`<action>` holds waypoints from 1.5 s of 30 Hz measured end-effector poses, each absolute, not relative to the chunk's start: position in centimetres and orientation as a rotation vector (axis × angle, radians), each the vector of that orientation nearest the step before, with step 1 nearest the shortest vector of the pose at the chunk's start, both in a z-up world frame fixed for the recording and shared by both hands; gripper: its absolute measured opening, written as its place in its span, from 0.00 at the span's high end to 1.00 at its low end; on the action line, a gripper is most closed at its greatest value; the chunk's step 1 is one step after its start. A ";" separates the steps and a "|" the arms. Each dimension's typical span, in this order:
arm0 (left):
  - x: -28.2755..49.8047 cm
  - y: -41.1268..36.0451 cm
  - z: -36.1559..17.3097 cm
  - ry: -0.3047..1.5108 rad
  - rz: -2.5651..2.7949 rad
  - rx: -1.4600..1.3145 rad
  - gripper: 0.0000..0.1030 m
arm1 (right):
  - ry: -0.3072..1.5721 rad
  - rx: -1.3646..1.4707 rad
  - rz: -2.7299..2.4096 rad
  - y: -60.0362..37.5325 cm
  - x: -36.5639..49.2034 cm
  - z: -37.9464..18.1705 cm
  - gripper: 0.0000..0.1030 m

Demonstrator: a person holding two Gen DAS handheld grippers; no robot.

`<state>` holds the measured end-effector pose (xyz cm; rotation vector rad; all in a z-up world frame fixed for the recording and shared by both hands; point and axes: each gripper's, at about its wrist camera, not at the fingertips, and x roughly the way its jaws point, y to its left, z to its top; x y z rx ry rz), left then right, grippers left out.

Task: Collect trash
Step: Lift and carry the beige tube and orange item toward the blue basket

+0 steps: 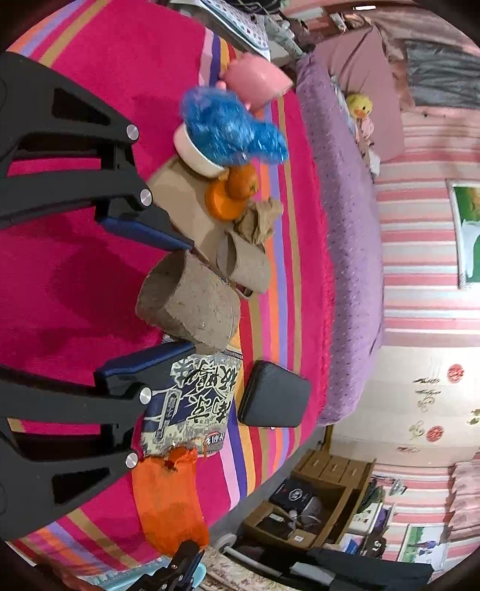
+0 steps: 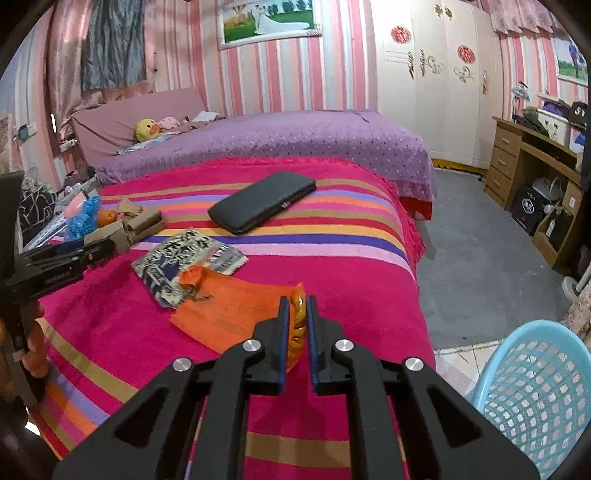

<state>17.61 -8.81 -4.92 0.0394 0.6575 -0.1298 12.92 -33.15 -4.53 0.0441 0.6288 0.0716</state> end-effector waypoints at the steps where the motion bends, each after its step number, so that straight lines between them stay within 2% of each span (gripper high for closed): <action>1: 17.0 -8.9 -4.8 0.648 -0.119 0.048 0.52 | 0.622 0.039 0.078 -32.9 12.8 -4.4 0.91; 8: 14.3 -10.0 -3.6 0.593 -0.109 0.057 0.52 | 0.576 0.029 0.103 -32.9 11.2 -3.0 0.91; 9: 14.0 -10.3 -3.5 0.586 -0.106 0.055 0.52 | 0.567 0.036 0.105 -33.3 10.8 -2.6 0.94; 16: 12.3 -13.2 -1.6 0.519 -0.128 0.052 0.52 | 0.497 0.110 0.064 -38.7 7.6 0.0 0.96; 22: 11.6 -14.0 -1.4 0.515 -0.124 0.066 0.52 | 0.580 0.135 0.063 -40.1 7.9 -1.1 0.92; 23: 11.7 -13.8 -1.5 0.522 -0.124 0.058 0.52 | 0.594 0.133 0.066 -39.8 8.3 -1.4 0.82; 24: 12.0 -13.3 -1.7 0.536 -0.118 0.045 0.52 | 0.606 0.125 0.066 -39.3 8.6 -1.7 0.62; 26: 12.3 -12.6 -2.3 0.550 -0.108 0.044 0.52 | 0.632 0.117 0.065 -38.0 9.4 -2.5 0.38; 37: 13.3 -10.2 -3.0 0.567 -0.070 0.064 0.51 | 0.809 0.070 0.044 -32.7 13.5 -7.4 0.37; 43: 13.6 -9.4 -3.0 0.576 -0.067 0.043 0.51 | 0.812 -0.035 0.041 -30.6 13.7 -7.7 0.48; 45: 13.6 -9.2 -2.9 0.571 -0.062 0.046 0.51 | 0.807 -0.055 0.044 -30.3 13.5 -7.7 0.57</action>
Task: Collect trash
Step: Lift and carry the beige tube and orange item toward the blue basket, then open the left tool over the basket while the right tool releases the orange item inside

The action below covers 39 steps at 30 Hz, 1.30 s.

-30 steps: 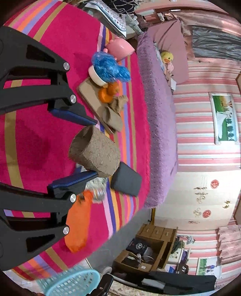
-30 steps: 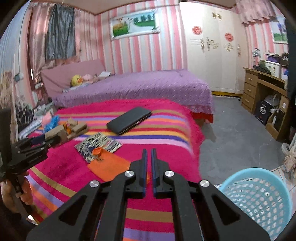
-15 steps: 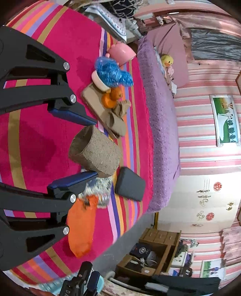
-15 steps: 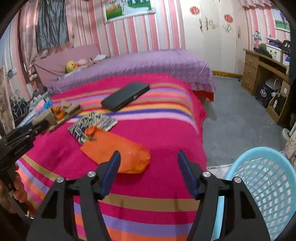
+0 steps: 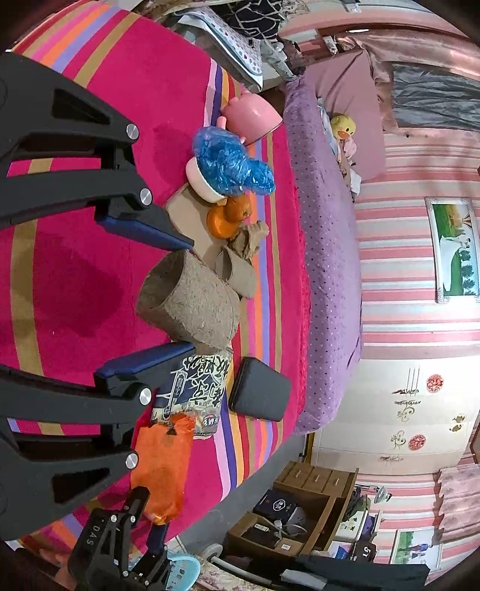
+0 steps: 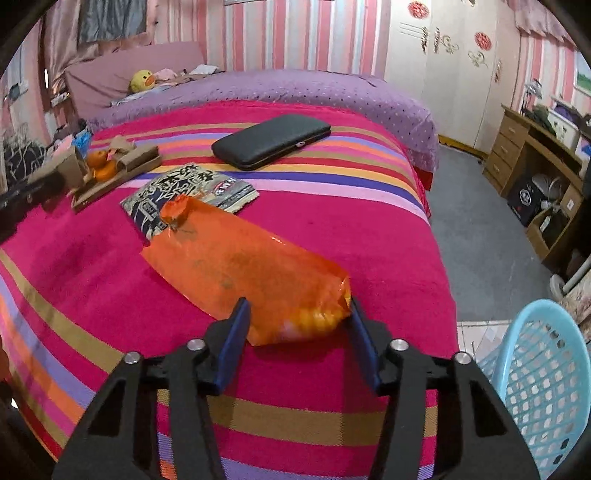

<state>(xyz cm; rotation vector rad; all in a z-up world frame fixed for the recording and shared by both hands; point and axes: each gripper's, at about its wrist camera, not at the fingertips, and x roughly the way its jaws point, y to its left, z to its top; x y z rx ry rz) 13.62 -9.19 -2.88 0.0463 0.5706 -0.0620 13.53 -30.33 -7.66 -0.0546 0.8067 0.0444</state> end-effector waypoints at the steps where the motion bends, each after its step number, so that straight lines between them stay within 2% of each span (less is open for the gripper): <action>1: 13.6 -9.1 -2.9 0.569 -0.061 0.047 0.51 | 0.804 -0.065 0.051 -30.1 13.5 -7.6 0.59; 4: 13.5 -9.1 -2.8 0.563 -0.056 0.046 0.51 | 0.792 -0.088 0.060 -29.8 13.2 -7.5 0.76; 5: 13.4 -9.1 -2.8 0.562 -0.054 0.045 0.51 | 0.785 -0.091 0.058 -29.7 13.2 -7.4 0.87; 9: 13.4 -9.2 -2.8 0.556 -0.049 0.042 0.51 | 0.750 -0.040 0.076 -30.9 12.7 -6.6 0.96; 16: 13.5 -10.4 -2.3 0.555 -0.067 0.022 0.51 | 0.583 0.042 0.067 -34.9 9.8 -2.4 0.96; 23: 12.6 -15.5 -0.9 0.526 -0.142 0.035 0.51 | 0.481 0.124 -0.027 -42.5 5.8 0.9 0.96; 39: 7.0 -34.6 -3.0 0.553 -0.430 0.111 0.51 | 0.525 0.160 -0.263 -55.8 -1.1 -1.3 0.96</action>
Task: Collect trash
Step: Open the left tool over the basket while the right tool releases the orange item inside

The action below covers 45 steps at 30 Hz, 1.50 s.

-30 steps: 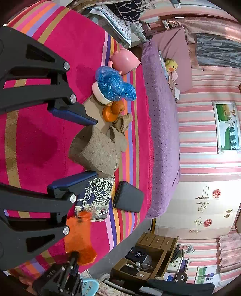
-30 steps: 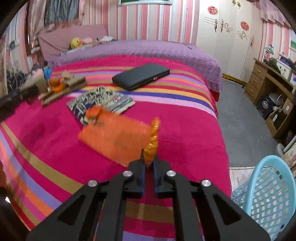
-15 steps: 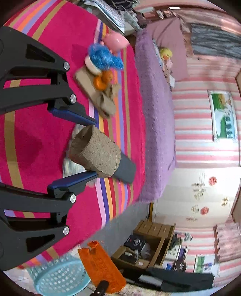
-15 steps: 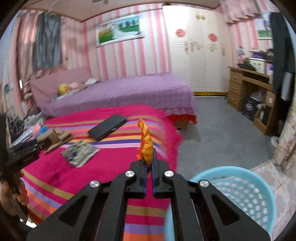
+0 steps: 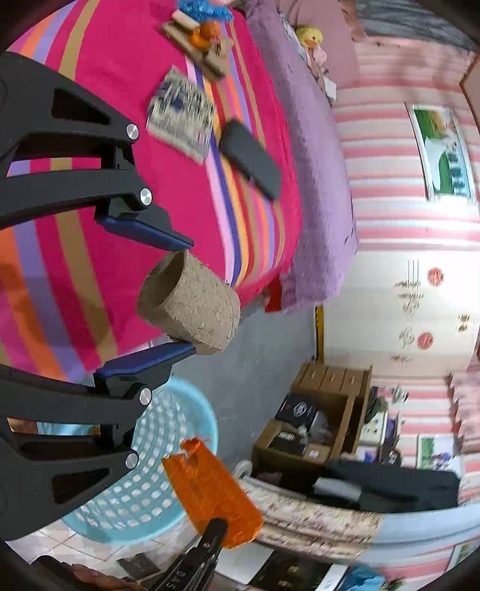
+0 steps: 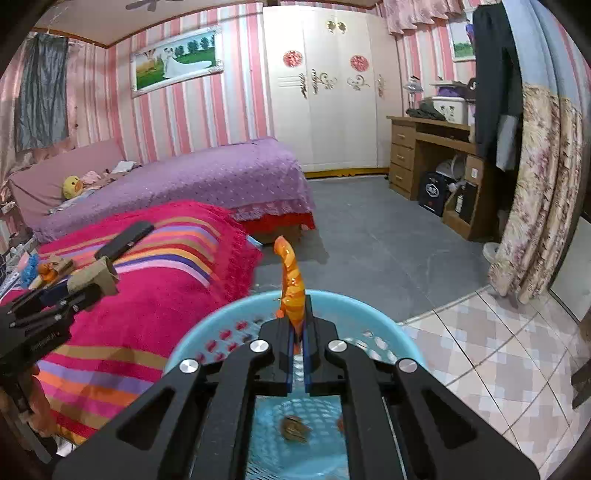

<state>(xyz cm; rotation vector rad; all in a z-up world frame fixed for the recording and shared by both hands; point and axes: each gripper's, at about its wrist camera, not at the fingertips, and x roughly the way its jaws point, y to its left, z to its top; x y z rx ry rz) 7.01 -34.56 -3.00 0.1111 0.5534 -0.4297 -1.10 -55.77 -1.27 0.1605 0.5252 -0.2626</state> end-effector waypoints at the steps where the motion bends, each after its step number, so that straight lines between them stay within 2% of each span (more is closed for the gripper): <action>1: 6.6 -35.6 -3.3 0.553 -0.439 0.118 0.51 | 0.539 0.161 -0.274 -56.5 -1.3 -1.7 0.96; 13: 3.7 -43.9 -5.0 0.584 -0.490 0.165 0.51 | 0.562 0.196 -0.344 -60.1 -3.1 -3.5 0.96; 16: 3.7 -44.4 -5.3 0.602 -0.494 0.170 0.44 | 0.577 0.187 -0.350 -60.2 -3.2 -3.9 0.96; 18: 4.0 -44.6 -5.4 0.612 -0.493 0.175 0.22 | 0.581 0.184 -0.352 -60.3 -3.3 -4.0 0.96; 27: 5.4 -41.7 -4.6 0.588 -0.443 0.163 0.11 | 0.605 0.168 -0.362 -60.2 -3.3 -4.5 0.96; 34: 6.6 -38.4 -4.0 0.577 -0.369 0.145 0.08 | 0.620 0.150 -0.373 -59.3 -2.3 -4.6 0.95; 35: 6.7 -37.8 -3.9 0.578 -0.362 0.138 0.08 | 0.623 0.148 -0.387 -59.2 -2.2 -4.6 0.91; 36: 6.8 -37.4 -3.9 0.580 -0.359 0.134 0.08 | 0.626 0.147 -0.396 -59.2 -2.1 -4.6 0.74; 37: 6.9 -36.9 -3.8 0.582 -0.352 0.132 0.08 | 0.627 0.151 -0.409 -59.1 -2.0 -4.5 0.61; 38: 7.0 -36.3 -3.7 0.582 -0.343 0.129 0.08 | 0.622 0.152 -0.416 -59.0 -2.0 -4.4 0.42; 41: 7.2 -35.0 -3.4 0.580 -0.323 0.121 0.08 | 0.605 0.157 -0.427 -58.5 -1.9 -4.0 0.40; 43: 7.3 -34.2 -3.2 0.579 -0.314 0.119 0.08 | 0.597 0.157 -0.435 -58.1 -1.7 -3.7 0.32; 45: 7.4 -33.2 -2.9 0.576 -0.306 0.119 0.08 | 0.584 0.155 -0.455 -57.6 -1.5 -3.5 0.16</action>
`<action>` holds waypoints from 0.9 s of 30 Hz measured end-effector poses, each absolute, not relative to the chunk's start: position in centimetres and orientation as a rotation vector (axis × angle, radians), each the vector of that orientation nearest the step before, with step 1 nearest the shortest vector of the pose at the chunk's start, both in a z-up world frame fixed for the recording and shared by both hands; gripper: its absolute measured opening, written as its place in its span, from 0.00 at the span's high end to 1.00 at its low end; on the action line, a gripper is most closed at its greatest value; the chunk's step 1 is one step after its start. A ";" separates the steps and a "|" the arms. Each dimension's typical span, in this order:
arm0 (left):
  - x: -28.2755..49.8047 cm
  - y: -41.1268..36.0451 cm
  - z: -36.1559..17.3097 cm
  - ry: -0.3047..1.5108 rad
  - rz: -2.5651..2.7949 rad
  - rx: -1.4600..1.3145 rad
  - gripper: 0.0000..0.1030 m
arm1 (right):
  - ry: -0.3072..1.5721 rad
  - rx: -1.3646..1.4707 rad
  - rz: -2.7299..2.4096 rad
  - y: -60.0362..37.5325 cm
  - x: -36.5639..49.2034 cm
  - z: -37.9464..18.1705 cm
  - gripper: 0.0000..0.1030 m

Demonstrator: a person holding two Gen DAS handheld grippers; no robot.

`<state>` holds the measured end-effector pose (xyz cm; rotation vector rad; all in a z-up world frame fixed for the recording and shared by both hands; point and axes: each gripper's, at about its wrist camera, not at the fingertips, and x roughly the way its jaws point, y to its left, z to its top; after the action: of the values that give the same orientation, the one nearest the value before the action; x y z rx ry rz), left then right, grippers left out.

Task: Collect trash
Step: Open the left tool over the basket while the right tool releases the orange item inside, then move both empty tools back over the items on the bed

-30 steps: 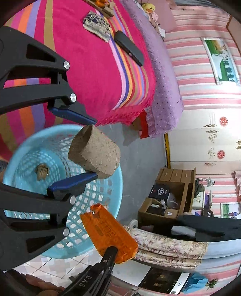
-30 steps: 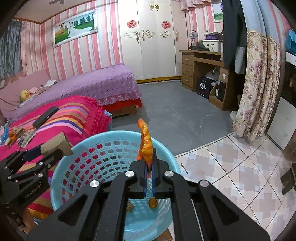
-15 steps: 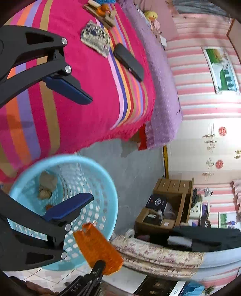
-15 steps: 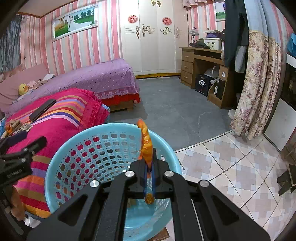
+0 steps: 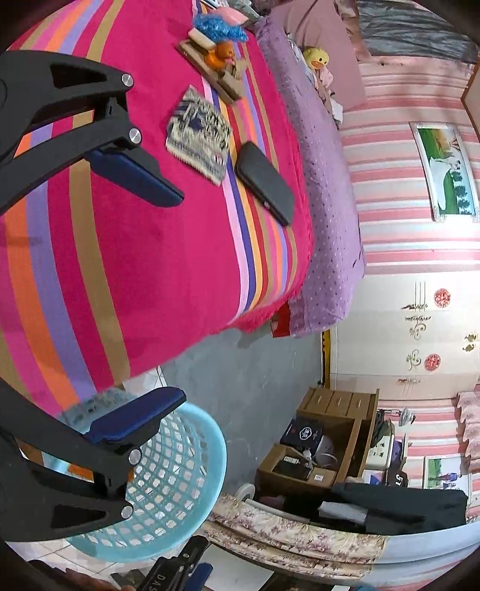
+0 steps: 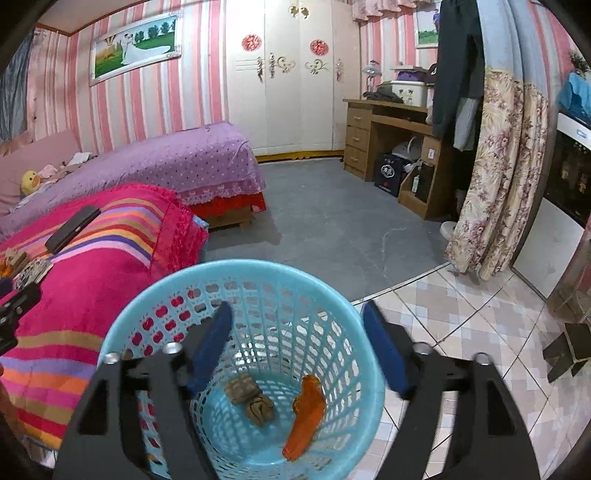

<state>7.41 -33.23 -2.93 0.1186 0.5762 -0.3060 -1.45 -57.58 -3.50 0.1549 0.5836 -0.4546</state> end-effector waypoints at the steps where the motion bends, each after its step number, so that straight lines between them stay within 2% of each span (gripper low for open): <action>1: 7.4 -32.7 -2.8 0.573 -0.302 0.118 0.07 | 0.567 0.158 -0.471 -57.2 -1.3 -3.3 0.14; 8: 8.1 -28.4 -1.5 0.562 -0.276 0.106 0.05 | 0.508 0.177 -0.491 -54.8 -0.2 -1.9 0.06; 27: 13.5 -12.3 0.7 0.530 -0.170 0.071 0.05 | 0.465 0.080 -0.357 -41.9 7.1 -0.6 0.05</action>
<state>13.54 -12.28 0.69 0.0714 0.5298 -0.1698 7.08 -41.95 -0.61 0.0800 0.4654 -0.3573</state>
